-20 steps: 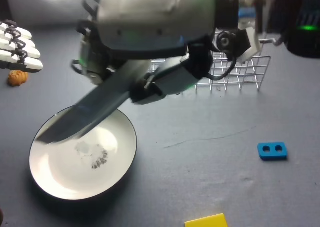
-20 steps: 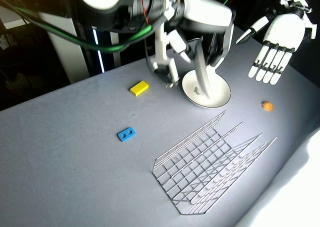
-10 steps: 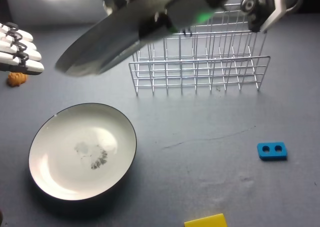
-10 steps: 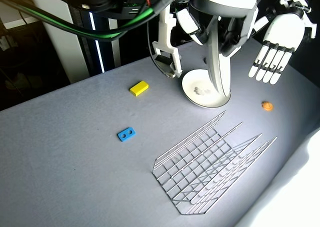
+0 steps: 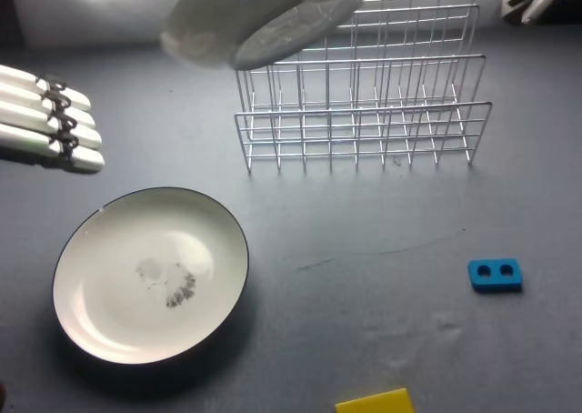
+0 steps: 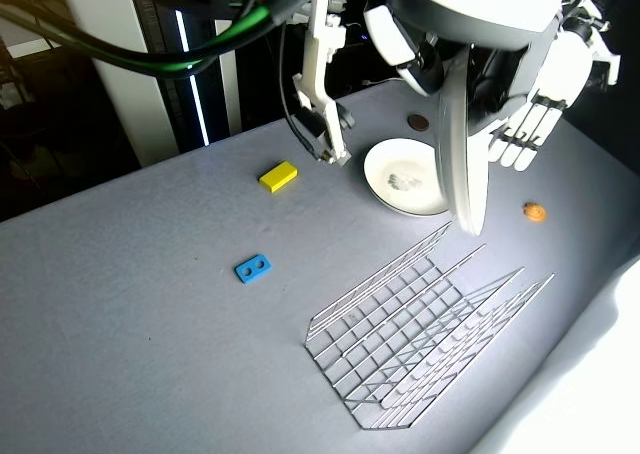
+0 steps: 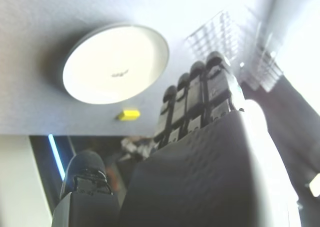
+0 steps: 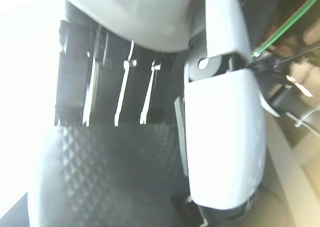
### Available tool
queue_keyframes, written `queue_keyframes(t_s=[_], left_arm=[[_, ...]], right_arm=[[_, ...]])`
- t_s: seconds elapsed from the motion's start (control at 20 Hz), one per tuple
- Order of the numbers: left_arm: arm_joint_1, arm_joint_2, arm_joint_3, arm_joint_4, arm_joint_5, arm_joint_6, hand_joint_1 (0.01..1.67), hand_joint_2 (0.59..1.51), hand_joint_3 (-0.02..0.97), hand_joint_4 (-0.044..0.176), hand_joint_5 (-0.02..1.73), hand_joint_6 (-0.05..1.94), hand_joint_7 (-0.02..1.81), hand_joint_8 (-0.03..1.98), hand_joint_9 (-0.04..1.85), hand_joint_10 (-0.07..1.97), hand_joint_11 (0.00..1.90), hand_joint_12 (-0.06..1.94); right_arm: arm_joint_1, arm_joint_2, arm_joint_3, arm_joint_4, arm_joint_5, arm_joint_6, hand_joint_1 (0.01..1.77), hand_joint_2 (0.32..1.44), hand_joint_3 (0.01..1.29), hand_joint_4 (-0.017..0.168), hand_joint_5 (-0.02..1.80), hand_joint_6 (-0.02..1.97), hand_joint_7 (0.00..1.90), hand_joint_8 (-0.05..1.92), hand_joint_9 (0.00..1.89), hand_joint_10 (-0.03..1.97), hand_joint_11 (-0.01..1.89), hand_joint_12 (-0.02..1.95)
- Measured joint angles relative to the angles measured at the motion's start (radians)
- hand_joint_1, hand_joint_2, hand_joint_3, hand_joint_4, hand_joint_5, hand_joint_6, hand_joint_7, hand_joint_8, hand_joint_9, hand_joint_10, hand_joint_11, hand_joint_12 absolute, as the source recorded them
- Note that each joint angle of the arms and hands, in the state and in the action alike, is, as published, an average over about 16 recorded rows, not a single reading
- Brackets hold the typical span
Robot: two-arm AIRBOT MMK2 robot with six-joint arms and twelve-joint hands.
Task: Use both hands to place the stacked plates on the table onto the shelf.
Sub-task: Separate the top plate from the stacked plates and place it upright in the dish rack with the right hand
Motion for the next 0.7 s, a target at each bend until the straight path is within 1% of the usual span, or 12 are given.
queue_keyframes(t_s=[0.4,0.7], left_arm=[[0.041,-0.001,-0.065,0.01,-0.003,0.039,0.02,1.115,0.01,0.005,0.02,0.0,0.01,0.0,0.02,0.02,0.01,0.0],[0.062,-0.009,-0.089,0.019,-0.005,0.066,0.02,1.116,0.011,0.004,0.02,0.0,0.01,0.0,0.02,0.02,0.01,0.0]], right_arm=[[-0.014,0.025,0.043,0.011,-0.1,0.078,1.25,0.92,0.02,-0.006,1.07,0.66,1.32,0.46,1.48,-0.01,1.15,0.73],[-0.038,0.029,0.086,0.015,-0.143,0.131,1.25,0.92,0.02,-0.006,1.07,0.66,1.31,0.48,1.48,-0.01,1.14,0.73]])
